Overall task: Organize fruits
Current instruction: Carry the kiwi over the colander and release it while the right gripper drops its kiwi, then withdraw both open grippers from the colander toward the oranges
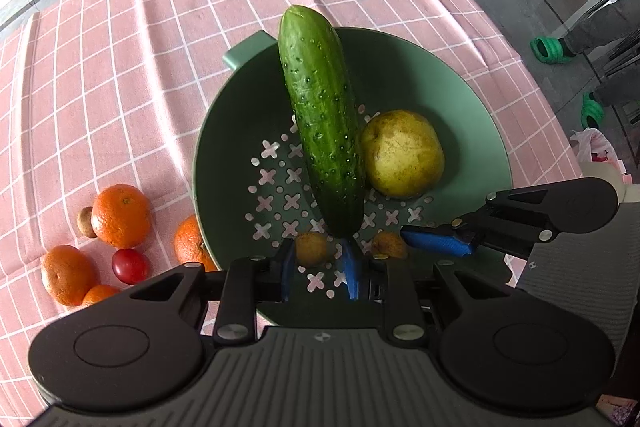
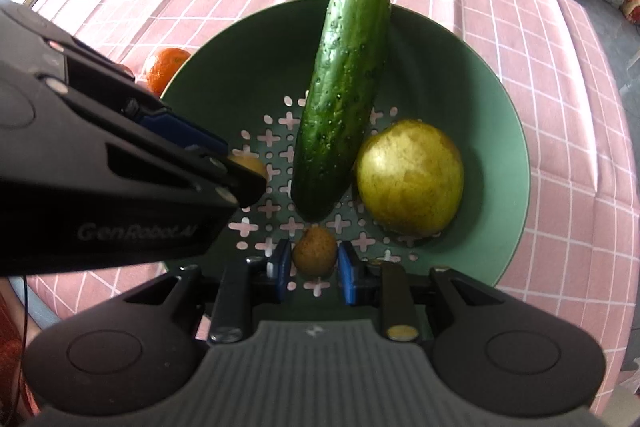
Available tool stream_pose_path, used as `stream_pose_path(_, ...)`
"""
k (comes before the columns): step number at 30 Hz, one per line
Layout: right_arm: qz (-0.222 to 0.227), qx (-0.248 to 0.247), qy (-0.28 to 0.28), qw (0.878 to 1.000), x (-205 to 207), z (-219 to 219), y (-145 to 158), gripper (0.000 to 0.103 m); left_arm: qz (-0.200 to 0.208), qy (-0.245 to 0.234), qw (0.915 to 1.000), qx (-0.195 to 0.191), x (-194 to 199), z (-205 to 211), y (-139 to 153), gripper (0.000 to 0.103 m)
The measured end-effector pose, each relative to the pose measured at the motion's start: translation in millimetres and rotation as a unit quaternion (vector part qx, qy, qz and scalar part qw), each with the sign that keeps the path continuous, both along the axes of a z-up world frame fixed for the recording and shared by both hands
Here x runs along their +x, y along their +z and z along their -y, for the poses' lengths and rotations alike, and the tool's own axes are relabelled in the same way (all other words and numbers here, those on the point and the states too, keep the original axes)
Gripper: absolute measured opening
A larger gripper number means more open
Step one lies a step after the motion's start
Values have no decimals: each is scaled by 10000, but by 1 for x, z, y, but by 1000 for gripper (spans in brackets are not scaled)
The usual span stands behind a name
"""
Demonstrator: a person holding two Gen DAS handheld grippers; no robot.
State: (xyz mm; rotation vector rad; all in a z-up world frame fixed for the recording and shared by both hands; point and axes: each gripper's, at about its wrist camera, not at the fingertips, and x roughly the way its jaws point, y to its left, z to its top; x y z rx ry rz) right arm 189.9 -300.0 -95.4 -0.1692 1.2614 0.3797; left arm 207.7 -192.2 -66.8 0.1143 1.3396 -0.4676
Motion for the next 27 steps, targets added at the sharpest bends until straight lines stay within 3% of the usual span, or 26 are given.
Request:
stream_pose_path(4, 27, -45, -2, 10000, 1, 2, 3, 25, 70, 52, 10000, -28, -1, -2, 3, 39)
stream_pose_path(5, 38, -33, -9, 10000, 0, 3, 5, 31, 82, 58, 9999, -66, -1, -4, 5, 41)
stream_pose_path(12, 212, -94, 10, 9997, -9, -5, 21, 34, 321, 54, 9989, -345, -13, -14, 29, 46)
stream_pose_path(13, 258, -119, 27, 9996, -11, -7, 25, 37, 365, 70, 9986, -375, -15, -17, 34, 47)
stream_pose_path(15, 395, -178, 19, 9991, -13, -11, 30, 53, 464, 127, 9978, -462, -17, -24, 42, 49)
stream_pose_path(16, 471, -203, 9, 9987, -16, -13, 33, 55, 511, 155, 9972, -520, -18, -29, 47, 50)
stream_pose_path(20, 757, -175, -121, 9969, -26, -19, 47, 57, 780, 245, 9938, -748, -28, -48, 63, 57)
stream_pose_path(27, 1413, 44, -386, 9892, -50, -39, 63, 59, 1210, 477, 9882, -814, -48, -88, 78, 57)
